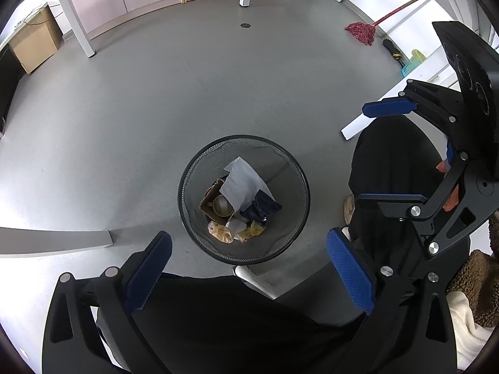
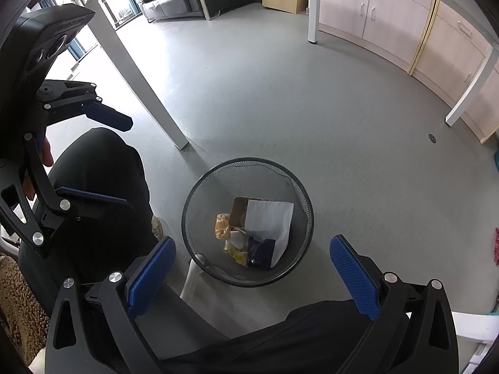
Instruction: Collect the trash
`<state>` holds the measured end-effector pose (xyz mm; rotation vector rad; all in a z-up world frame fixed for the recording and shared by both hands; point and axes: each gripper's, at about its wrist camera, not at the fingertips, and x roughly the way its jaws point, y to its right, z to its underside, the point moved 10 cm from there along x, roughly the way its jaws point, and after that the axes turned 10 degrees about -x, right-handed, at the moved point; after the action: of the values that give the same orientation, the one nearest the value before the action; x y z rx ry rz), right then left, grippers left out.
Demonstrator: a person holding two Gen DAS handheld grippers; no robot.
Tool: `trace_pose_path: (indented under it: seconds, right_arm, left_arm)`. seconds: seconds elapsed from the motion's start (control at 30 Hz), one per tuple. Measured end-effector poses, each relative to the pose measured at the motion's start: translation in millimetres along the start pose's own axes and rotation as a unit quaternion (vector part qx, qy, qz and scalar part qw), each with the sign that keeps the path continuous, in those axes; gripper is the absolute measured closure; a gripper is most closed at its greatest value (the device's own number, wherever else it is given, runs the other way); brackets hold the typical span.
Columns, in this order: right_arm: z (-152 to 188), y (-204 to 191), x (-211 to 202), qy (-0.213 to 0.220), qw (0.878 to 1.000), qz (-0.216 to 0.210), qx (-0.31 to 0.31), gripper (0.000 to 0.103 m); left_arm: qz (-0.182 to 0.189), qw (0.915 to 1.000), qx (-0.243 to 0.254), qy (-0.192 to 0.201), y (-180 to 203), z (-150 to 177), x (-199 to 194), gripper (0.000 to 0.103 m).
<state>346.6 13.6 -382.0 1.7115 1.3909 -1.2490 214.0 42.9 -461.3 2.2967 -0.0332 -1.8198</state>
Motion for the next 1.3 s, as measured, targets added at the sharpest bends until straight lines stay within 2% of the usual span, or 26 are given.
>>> trace_pose_path:
  seconds: [0.27, 0.53, 1.3]
  right_arm:
    - [0.7, -1.3, 0.2, 0.000, 1.000, -0.003, -0.001, 0.003]
    - [2.1, -1.9, 0.5, -0.001, 1.000, -0.002, -0.002, 0.003]
    - [2.8, -3.1, 1.0, -0.002, 1.000, -0.004, 0.003, 0.003]
  left_arm:
    - [0.000, 1.0000, 0.002, -0.001, 0.9, 0.5, 0.0, 0.004]
    - [-0.033, 0.9994, 0.013, -0.007, -5.9, 1.8, 4.1, 0.004]
    - [-0.021, 0.9997, 0.009, -0.012, -6.2, 3.1, 6.2, 0.004]
